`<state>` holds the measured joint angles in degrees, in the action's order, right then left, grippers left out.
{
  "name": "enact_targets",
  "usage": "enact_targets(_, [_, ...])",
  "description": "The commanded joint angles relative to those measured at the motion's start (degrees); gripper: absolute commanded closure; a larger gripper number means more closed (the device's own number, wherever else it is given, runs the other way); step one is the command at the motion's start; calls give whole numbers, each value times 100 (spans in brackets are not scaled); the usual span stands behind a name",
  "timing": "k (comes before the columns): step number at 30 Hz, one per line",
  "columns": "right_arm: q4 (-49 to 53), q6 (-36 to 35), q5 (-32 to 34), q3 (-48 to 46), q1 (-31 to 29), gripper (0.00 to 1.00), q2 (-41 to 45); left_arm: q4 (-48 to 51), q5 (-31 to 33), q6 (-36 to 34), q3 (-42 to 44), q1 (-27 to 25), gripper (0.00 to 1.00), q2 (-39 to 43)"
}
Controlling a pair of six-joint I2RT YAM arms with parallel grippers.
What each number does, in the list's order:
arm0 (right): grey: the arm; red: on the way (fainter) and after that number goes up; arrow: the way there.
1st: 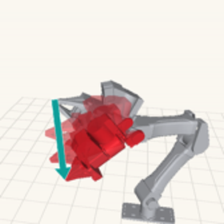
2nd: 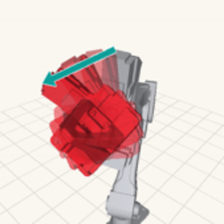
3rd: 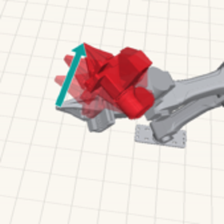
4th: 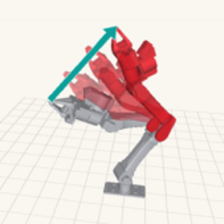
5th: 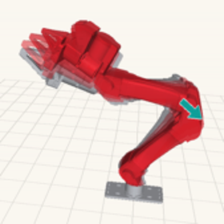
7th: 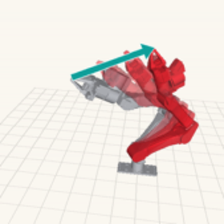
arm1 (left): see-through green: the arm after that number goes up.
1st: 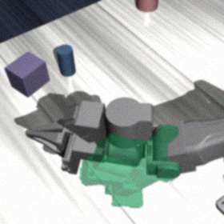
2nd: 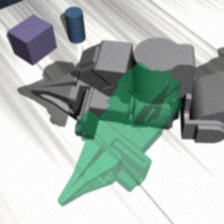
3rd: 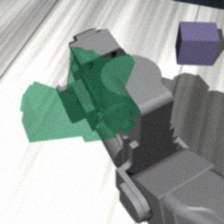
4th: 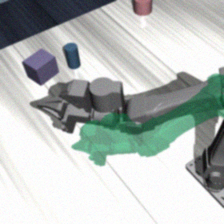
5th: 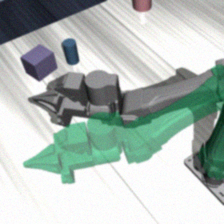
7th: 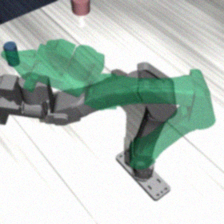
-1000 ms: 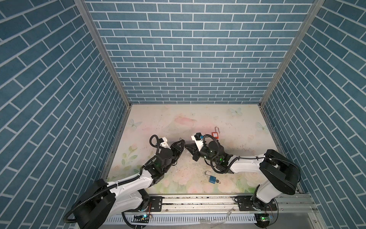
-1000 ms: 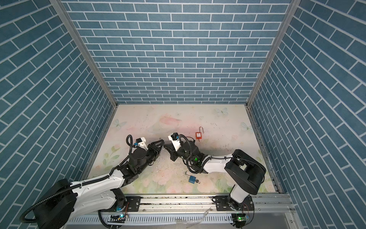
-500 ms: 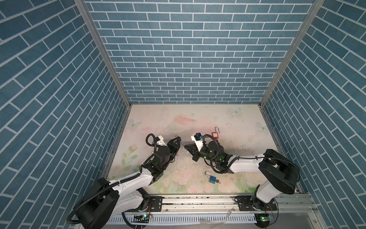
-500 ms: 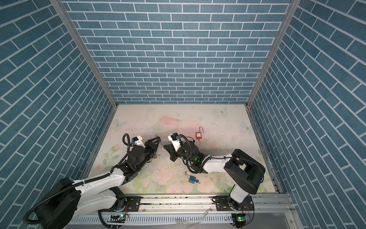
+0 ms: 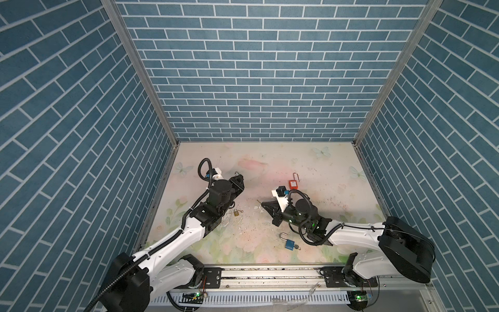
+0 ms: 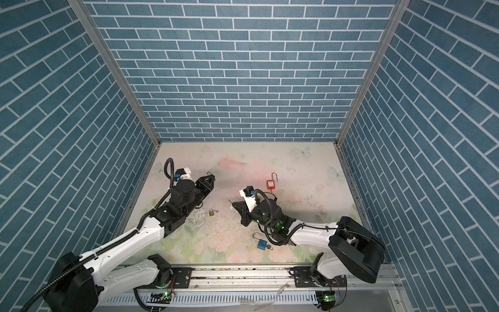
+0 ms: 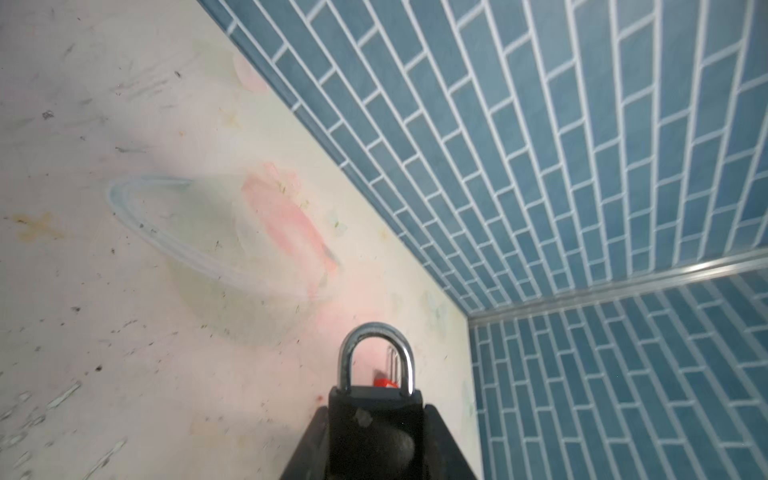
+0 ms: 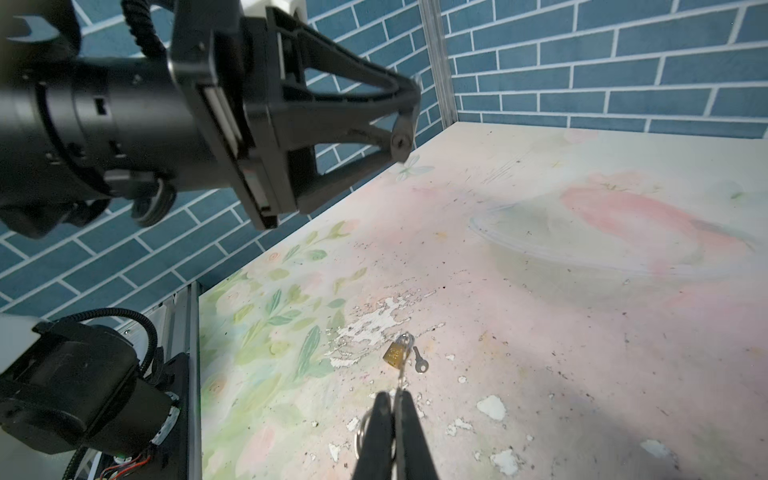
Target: Lock with the key
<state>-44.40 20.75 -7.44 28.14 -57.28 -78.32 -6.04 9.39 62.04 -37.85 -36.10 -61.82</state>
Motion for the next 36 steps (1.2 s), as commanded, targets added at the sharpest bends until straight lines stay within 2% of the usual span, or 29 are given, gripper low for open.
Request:
enact_targets(1, [704, -2, 178, -110, -27, 100, 247, 2203, -452, -827, -156, -461, 100, -214])
enact_targets(5, [1259, 6, -41, -241, -22, 100, 516, 3020, -408, -757, -143, -1171, 100, -352])
enact_targets(8, [1538, 58, -133, -347, -22, 100, 692, 3093, -348, -528, 12, -1713, 100, -514])
enact_targets(13, [1709, 170, -135, -553, -25, 100, 896, 3003, -464, -401, 138, -2202, 100, -935])
enact_targets(17, [1690, 262, -143, -646, -23, 100, 896, 3020, -421, -602, 144, -2369, 99, -1231])
enact_targets(22, [1620, 298, -218, -642, -21, 100, 728, 2870, -315, -734, 240, -2378, 93, -1424])
enact_targets(36, [1619, 286, -284, -560, -34, 100, 498, 2732, -262, -920, 344, -2376, 56, -1631])
